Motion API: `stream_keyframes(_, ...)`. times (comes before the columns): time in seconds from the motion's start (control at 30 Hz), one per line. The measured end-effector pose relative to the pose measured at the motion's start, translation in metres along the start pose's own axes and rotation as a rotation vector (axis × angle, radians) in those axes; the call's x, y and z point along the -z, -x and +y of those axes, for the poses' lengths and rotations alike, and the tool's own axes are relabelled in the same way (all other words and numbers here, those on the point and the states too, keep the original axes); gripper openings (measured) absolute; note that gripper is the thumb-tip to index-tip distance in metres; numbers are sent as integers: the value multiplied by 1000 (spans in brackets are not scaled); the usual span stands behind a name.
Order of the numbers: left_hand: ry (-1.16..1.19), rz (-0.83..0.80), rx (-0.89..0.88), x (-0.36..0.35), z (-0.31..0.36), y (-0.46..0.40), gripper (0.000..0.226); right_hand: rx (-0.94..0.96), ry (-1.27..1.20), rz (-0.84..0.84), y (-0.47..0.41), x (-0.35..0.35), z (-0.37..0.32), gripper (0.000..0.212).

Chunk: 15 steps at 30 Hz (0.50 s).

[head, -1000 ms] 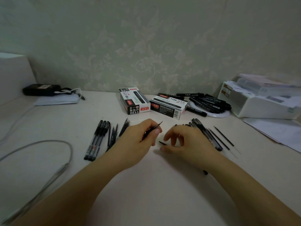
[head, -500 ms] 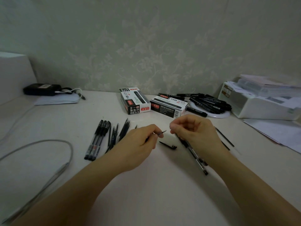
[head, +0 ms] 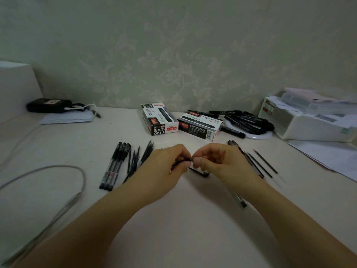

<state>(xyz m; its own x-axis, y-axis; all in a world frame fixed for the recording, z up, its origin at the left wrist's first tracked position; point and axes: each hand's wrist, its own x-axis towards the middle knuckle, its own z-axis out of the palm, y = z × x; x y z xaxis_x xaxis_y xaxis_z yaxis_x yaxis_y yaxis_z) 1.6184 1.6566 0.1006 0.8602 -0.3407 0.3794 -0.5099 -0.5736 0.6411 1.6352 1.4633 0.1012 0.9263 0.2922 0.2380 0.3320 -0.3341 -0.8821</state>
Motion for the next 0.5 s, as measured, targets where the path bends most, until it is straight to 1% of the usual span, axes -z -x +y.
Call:
stream_keyframes(0.03,-5,11,-18,0,1,0,7,1,14,-5,0,-1,-1,4)
stream_keyframes(0.13,-13,33,-59,1,3,0,6,16,115,10,1,-5,0,29)
stream_keyframes(0.2,-39,29,-77,1,4,0,5,37,206,22,3,-7,0,40)
stream_keyframes(0.27,-53,26,-67,1,3,0,5,41,234,38,2,-5,0,39)
stream_keyframes(0.37,-61,29,-50,2,2,0,5,49,222,12,0,-2,-1,14)
stream_keyframes(0.4,-67,29,-53,2,2,0,5,58,223,-3,0,-2,0,10)
stream_keyframes(0.43,-70,28,-58,2,2,0,5,60,221,-14,0,-3,0,13)
stream_keyframes(0.5,-75,25,-73,1,3,0,6,52,216,-22,1,-5,0,28)
